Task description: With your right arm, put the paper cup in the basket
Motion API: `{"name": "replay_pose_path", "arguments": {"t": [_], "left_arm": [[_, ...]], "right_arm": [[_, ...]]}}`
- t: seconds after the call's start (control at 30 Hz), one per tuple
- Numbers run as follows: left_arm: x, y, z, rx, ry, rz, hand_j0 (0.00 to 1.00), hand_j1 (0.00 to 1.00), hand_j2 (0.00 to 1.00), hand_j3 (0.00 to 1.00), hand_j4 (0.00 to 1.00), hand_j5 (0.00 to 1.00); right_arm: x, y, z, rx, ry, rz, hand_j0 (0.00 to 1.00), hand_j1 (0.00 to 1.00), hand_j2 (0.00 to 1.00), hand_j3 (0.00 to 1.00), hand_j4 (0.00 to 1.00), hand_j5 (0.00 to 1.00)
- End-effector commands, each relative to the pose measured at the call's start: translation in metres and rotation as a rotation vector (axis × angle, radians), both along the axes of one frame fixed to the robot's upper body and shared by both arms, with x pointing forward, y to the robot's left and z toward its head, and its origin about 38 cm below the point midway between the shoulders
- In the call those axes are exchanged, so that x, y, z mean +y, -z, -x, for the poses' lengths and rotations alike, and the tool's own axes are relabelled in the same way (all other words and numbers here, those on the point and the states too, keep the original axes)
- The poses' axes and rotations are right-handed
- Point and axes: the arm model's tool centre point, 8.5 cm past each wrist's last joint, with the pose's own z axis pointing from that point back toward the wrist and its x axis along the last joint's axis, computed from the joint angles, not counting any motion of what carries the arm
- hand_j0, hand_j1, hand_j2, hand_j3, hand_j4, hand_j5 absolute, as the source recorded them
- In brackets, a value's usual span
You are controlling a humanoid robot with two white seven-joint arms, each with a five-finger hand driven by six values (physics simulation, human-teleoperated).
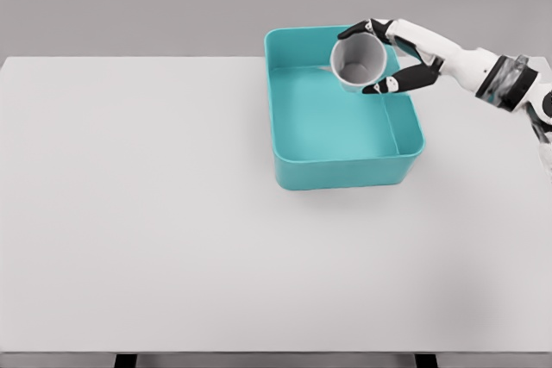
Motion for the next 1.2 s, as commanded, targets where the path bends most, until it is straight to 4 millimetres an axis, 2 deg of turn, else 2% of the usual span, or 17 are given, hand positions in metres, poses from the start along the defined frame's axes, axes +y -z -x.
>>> {"name": "replay_pose_path", "arguments": {"t": [0.0, 0.13, 0.37, 0.4, 0.53, 0.67, 0.73, 0.8, 0.87, 0.97, 1.0, 1.07, 1.13, 1.17], "left_arm": [[0.000, 0.000, 0.001, 0.003, 0.000, 0.000, 1.00, 1.00, 1.00, 1.00, 1.00, 1.00], [0.000, 0.000, 0.000, 0.000, 0.000, 0.000, 1.00, 1.00, 1.00, 1.00, 1.00, 1.00], [0.000, 0.000, 0.000, 0.000, 0.000, 0.000, 1.00, 1.00, 1.00, 1.00, 1.00, 1.00], [0.000, 0.000, 0.001, 0.001, 0.000, 0.000, 1.00, 1.00, 1.00, 1.00, 1.00, 1.00], [0.000, 0.000, 0.001, 0.001, 0.000, 0.000, 1.00, 1.00, 1.00, 1.00, 1.00, 1.00], [0.000, 0.000, 0.000, 0.000, 0.000, 0.000, 1.00, 1.00, 1.00, 1.00, 1.00, 1.00], [0.000, 0.000, 0.000, 0.000, 0.000, 0.000, 1.00, 1.00, 1.00, 1.00, 1.00, 1.00], [0.000, 0.000, 0.001, 0.001, 0.000, 0.000, 1.00, 1.00, 1.00, 1.00, 1.00, 1.00], [0.000, 0.000, 0.000, 0.000, 0.000, 0.000, 1.00, 1.00, 1.00, 1.00, 1.00, 1.00], [0.000, 0.000, 0.001, 0.001, 0.000, 0.000, 1.00, 1.00, 1.00, 1.00, 1.00, 1.00], [0.000, 0.000, 0.000, 0.001, 0.000, 0.000, 1.00, 1.00, 1.00, 1.00, 1.00, 1.00], [0.000, 0.000, 0.001, 0.001, 0.000, 0.000, 1.00, 1.00, 1.00, 1.00, 1.00, 1.00], [0.000, 0.000, 0.001, 0.001, 0.000, 0.000, 1.00, 1.00, 1.00, 1.00, 1.00, 1.00], [0.000, 0.000, 0.001, 0.001, 0.000, 0.000, 1.00, 1.00, 1.00, 1.00, 1.00, 1.00]], "right_arm": [[0.007, 0.014, -0.004, 0.005, 0.014, 0.085, 0.78, 0.78, 0.78, 0.78, 0.78, 0.78], [0.023, 0.013, -0.013, -0.027, 0.031, 0.219, 0.78, 0.78, 0.78, 0.78, 0.78, 0.78], [0.028, 0.011, -0.018, -0.111, 0.043, 0.411, 0.79, 0.79, 0.79, 0.79, 0.79, 0.79], [0.030, 0.009, -0.018, -0.122, 0.040, 0.425, 0.99, 0.99, 0.99, 0.99, 0.99, 0.99], [0.040, 0.000, -0.014, -0.154, 0.014, 0.415, 1.00, 1.00, 1.00, 1.00, 1.00, 1.00], [0.040, -0.004, -0.013, -0.165, 0.011, 0.405, 1.00, 1.00, 1.00, 1.00, 1.00, 1.00], [0.039, -0.020, -0.008, -0.180, -0.003, 0.340, 1.00, 1.00, 1.00, 1.00, 1.00, 1.00], [0.015, -0.040, -0.004, -0.185, 0.027, 0.239, 1.00, 1.00, 1.00, 1.00, 1.00, 1.00], [-0.024, -0.068, 0.007, -0.211, 0.052, 0.017, 1.00, 1.00, 1.00, 1.00, 1.00, 1.00], [-0.057, -0.081, 0.013, -0.224, 0.123, -0.102, 1.00, 1.00, 1.00, 1.00, 1.00, 1.00], [-0.064, -0.077, 0.014, -0.217, 0.143, -0.106, 1.00, 1.00, 1.00, 1.00, 1.00, 1.00], [-0.096, -0.050, 0.022, -0.172, 0.228, -0.122, 1.00, 1.00, 1.00, 1.00, 1.00, 1.00], [-0.107, -0.032, 0.024, -0.150, 0.280, -0.042, 1.00, 1.00, 1.00, 1.00, 1.00, 1.00], [-0.112, -0.012, 0.024, -0.117, 0.303, 0.012, 1.00, 1.00, 1.00, 1.00, 1.00, 1.00]]}}
